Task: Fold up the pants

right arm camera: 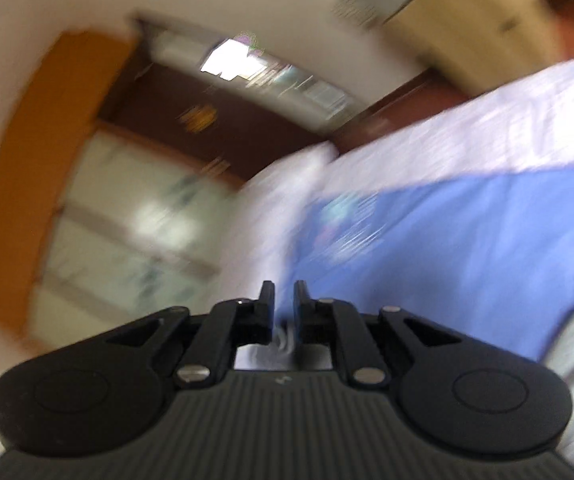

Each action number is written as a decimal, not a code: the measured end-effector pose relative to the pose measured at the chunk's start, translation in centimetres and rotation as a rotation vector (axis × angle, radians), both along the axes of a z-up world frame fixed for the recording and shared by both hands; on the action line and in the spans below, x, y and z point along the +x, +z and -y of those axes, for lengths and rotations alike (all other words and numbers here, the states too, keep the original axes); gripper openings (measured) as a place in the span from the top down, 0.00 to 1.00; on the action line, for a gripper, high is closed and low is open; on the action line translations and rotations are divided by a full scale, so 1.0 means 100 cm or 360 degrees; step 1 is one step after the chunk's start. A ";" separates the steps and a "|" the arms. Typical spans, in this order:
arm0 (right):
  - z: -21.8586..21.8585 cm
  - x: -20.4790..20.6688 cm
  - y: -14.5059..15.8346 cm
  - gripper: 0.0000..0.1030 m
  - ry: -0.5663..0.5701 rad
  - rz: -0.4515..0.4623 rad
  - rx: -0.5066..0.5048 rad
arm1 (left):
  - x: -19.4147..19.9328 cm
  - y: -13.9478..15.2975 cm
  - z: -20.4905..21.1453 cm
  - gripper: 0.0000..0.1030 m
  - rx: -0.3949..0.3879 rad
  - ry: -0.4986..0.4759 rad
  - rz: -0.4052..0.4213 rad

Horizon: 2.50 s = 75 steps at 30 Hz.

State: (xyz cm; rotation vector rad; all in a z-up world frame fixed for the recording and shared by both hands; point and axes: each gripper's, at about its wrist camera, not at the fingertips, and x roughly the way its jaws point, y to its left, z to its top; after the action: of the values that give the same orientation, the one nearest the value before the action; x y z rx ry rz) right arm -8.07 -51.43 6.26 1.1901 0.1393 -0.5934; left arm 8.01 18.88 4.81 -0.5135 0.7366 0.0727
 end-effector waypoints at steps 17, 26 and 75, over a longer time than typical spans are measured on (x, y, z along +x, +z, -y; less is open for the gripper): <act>-0.047 -0.011 -0.130 0.61 0.0666 -0.0348 0.0210 | -0.008 0.001 0.016 0.92 0.0063 -0.0036 -0.0064; -0.005 0.032 -0.105 0.73 0.0278 -0.0367 -0.0085 | -0.011 -0.002 0.013 0.92 0.0045 -0.0009 -0.0087; 0.038 0.197 -0.030 0.55 0.0127 -0.0487 -0.0262 | 0.100 -0.009 0.029 0.94 -0.0010 0.0054 0.0005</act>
State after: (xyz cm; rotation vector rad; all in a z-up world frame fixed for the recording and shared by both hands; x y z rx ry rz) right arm 11.66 -55.22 3.27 0.9253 0.3887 -0.7009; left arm 17.99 16.01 3.90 -0.5318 0.7255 0.1012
